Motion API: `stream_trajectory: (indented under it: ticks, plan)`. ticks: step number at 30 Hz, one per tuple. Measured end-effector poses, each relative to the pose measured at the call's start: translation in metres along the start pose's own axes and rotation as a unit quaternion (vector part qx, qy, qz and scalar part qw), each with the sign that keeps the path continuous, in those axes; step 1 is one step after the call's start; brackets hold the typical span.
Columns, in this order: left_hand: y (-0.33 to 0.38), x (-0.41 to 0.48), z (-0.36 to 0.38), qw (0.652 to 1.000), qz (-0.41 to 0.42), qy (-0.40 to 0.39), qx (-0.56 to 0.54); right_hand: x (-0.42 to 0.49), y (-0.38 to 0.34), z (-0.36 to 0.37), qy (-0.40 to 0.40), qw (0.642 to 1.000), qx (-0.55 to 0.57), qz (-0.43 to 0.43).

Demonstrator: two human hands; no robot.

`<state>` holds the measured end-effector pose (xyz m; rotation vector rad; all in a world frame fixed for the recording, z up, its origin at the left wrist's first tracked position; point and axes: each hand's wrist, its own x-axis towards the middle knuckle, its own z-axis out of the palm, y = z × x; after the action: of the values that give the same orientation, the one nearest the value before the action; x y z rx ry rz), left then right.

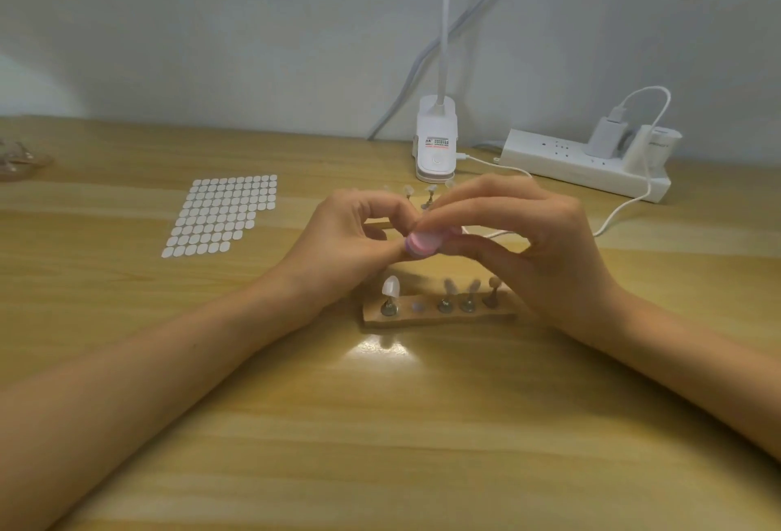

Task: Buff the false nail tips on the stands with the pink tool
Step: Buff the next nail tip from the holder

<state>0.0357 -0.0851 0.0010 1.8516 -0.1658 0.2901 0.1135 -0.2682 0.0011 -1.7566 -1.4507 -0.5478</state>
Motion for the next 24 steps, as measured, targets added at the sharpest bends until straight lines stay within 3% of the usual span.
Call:
stream_trajectory:
  ticks: [4,8,11,18,24]
  plan:
    - [-0.0018,0.0011,-0.0005,1.000,0.002,0.004,0.008,0.0004,0.0050,-0.0037,0.019,0.999,0.002,0.047]
    - [-0.0027,0.0014,-0.0006,1.000,0.002,-0.005,0.003,0.0002,0.0001,0.0011,0.008,0.999,0.019,0.025]
    - [-0.0035,0.0010,-0.0021,1.000,0.002,-0.007,-0.007,0.0000,0.0054,-0.0036,0.023,0.997,0.020,0.072]
    - [-0.0049,0.0023,-0.0014,1.000,-0.005,0.004,-0.005,-0.0003,0.0065,-0.0051,0.048,0.994,0.037,0.095]
    - [-0.0060,0.0030,-0.0006,1.000,-0.021,0.021,0.010,-0.0004,0.0040,-0.0037,-0.003,0.999,0.023,0.030]
